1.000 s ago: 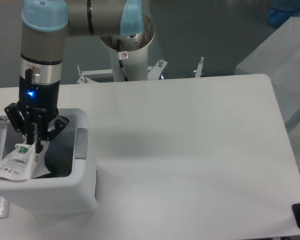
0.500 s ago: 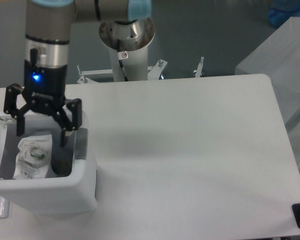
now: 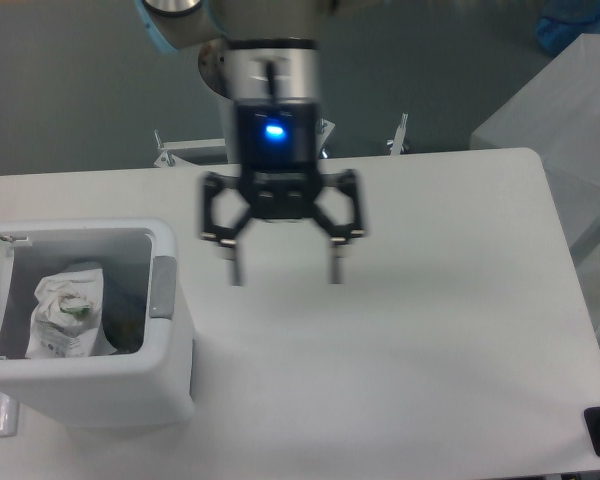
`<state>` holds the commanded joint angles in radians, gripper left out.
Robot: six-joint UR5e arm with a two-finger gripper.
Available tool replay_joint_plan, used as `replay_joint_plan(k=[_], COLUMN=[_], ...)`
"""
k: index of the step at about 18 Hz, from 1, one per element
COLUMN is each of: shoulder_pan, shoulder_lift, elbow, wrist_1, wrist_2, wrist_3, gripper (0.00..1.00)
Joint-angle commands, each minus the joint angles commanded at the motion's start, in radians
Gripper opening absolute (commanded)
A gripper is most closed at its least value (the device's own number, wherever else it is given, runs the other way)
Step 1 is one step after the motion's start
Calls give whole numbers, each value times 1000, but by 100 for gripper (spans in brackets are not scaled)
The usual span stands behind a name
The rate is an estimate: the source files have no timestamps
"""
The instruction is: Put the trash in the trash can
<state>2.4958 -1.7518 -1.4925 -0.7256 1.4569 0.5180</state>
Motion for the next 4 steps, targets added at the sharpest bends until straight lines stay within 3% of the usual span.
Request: replay_joint_plan(k=[4], shoulder_pan=[3], shoulder_lift=[-11], elbow=[5], wrist_1=[-34], wrist_2=[85], wrist_3=[143], gripper=[100])
